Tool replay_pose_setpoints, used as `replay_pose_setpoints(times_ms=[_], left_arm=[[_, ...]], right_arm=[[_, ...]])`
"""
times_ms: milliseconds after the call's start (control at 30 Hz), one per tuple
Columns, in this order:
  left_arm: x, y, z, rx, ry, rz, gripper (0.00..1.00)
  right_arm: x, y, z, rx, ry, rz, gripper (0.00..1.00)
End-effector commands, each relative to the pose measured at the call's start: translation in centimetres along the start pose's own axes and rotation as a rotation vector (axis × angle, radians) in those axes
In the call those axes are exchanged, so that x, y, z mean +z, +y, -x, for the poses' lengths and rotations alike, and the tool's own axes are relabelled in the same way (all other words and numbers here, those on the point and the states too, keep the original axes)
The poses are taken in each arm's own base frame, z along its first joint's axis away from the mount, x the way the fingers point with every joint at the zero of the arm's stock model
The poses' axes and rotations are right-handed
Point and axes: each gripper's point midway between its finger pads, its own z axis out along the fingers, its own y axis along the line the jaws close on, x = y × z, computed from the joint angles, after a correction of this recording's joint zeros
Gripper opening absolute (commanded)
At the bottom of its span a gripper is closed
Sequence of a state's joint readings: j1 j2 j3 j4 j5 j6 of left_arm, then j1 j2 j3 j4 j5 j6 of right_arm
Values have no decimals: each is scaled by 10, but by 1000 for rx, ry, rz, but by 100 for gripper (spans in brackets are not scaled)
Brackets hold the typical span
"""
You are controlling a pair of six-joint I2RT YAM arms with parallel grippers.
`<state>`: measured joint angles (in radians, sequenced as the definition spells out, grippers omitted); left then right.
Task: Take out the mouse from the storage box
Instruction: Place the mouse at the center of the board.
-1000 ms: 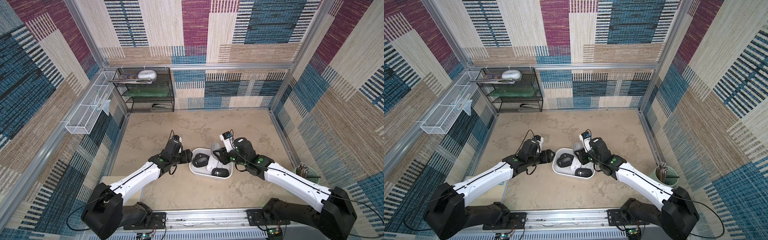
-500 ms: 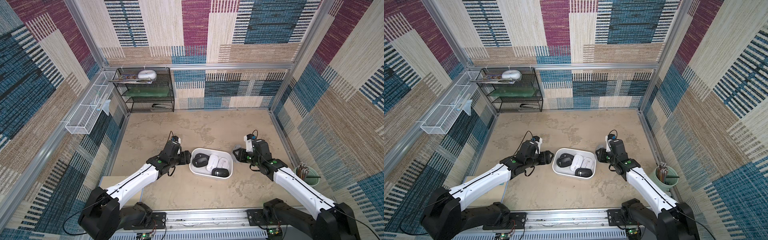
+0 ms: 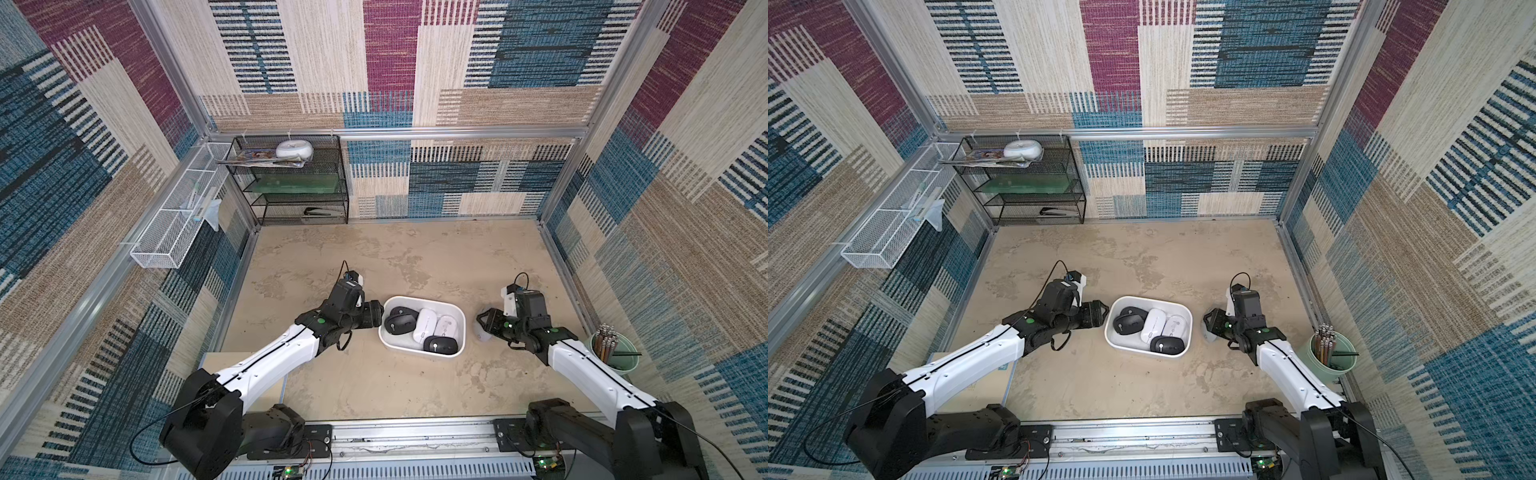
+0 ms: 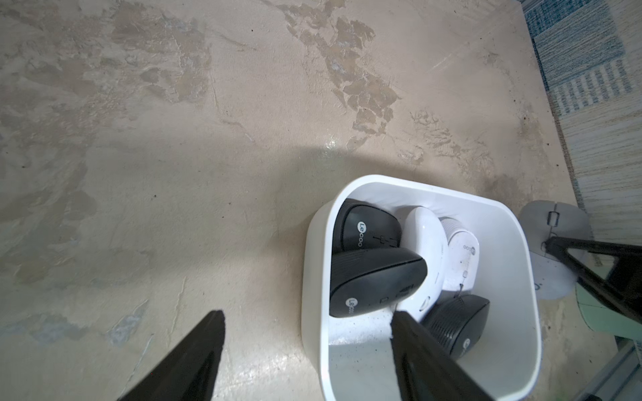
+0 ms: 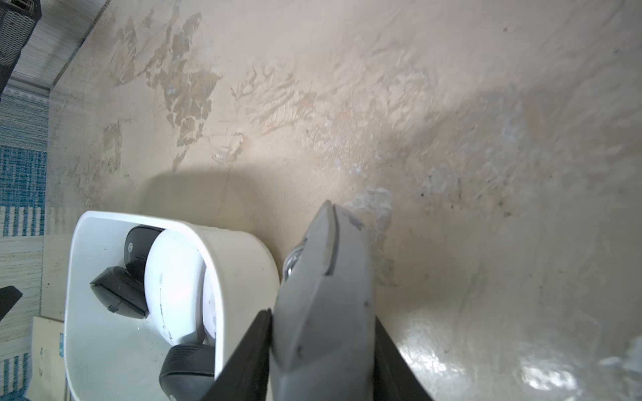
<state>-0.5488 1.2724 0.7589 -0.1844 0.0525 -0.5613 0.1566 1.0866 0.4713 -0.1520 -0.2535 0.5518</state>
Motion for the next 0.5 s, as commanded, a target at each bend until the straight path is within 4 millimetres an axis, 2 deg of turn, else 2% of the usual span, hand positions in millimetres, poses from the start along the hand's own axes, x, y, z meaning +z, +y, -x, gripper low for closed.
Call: replay_pose_setpoints(times_ms=[0,467], left_arm=[[-1,-4,2,16,-1,-15,79],[-2,-15,2,53,10,-60,79]], right_arm=[[5,12,0,12,-2,84,26],[18,11,-18,32,75,123,30]])
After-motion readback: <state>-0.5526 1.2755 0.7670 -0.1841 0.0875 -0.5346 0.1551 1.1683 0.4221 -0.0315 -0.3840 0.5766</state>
